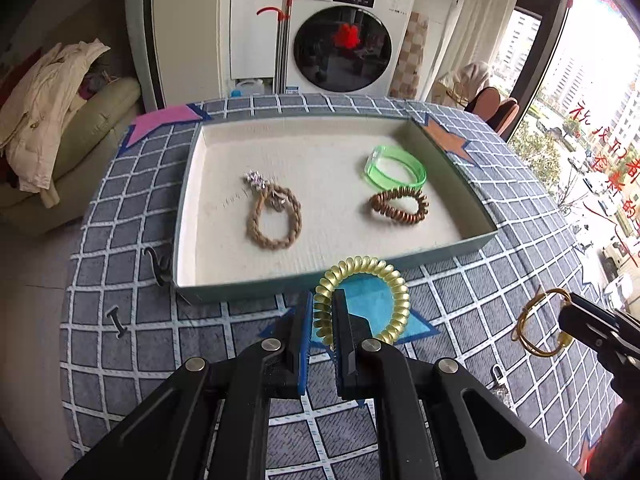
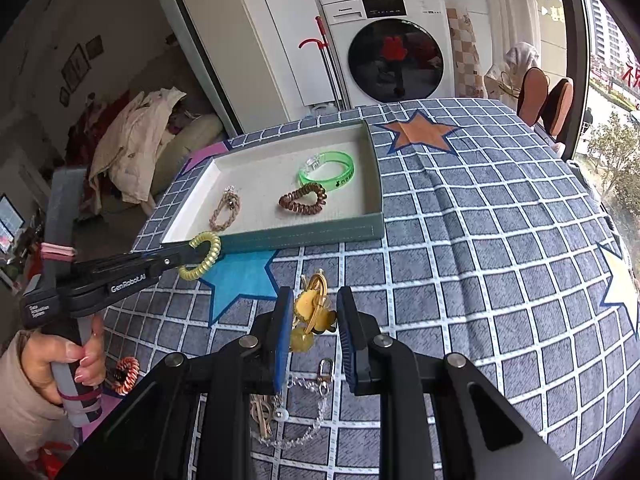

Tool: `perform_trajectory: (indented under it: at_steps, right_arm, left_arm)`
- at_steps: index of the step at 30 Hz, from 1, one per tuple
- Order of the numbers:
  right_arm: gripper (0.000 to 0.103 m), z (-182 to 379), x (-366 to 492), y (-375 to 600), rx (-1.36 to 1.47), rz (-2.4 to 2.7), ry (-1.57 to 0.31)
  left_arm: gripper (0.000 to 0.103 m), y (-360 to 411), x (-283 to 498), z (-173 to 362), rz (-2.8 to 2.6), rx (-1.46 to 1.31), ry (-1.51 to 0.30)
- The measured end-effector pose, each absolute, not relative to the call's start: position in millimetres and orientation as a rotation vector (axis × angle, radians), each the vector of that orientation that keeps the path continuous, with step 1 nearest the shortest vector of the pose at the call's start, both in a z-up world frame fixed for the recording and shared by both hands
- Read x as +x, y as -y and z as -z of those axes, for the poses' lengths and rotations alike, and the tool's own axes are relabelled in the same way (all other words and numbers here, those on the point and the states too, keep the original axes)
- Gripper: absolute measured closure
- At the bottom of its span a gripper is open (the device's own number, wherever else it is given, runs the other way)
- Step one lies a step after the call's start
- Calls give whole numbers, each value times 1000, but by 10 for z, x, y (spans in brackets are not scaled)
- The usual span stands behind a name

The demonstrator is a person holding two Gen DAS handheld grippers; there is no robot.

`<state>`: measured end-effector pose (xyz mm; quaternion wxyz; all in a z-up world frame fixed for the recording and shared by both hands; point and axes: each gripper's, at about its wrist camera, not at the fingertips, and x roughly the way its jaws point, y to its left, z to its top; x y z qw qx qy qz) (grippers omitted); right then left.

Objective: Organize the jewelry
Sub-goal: 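Carry the yellow coil bracelet and gold chain into the tray and open both tools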

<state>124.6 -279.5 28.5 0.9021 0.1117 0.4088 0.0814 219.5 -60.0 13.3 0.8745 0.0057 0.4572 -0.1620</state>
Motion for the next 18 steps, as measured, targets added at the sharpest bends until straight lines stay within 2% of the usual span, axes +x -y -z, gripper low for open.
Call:
perform_trajectory:
  at_steps: [3,10,14,18]
  right_arm:
    - [79,-350,1495,2750,234,-183,-843]
    - [79,-398,2104,2624,232,-179,-849]
    - [79,-332,2446,2571,242,-177,-868]
    - [79,-209,2703,2491,228,-169,-890]
  left_arm:
    - [74,478,2203,-204,338,19,-925]
    - [74,457,2765,-379,310,25,-904]
    - [74,312,2866,-276,284,23,-904]
    - [74,311,2818,116,251,28,-908]
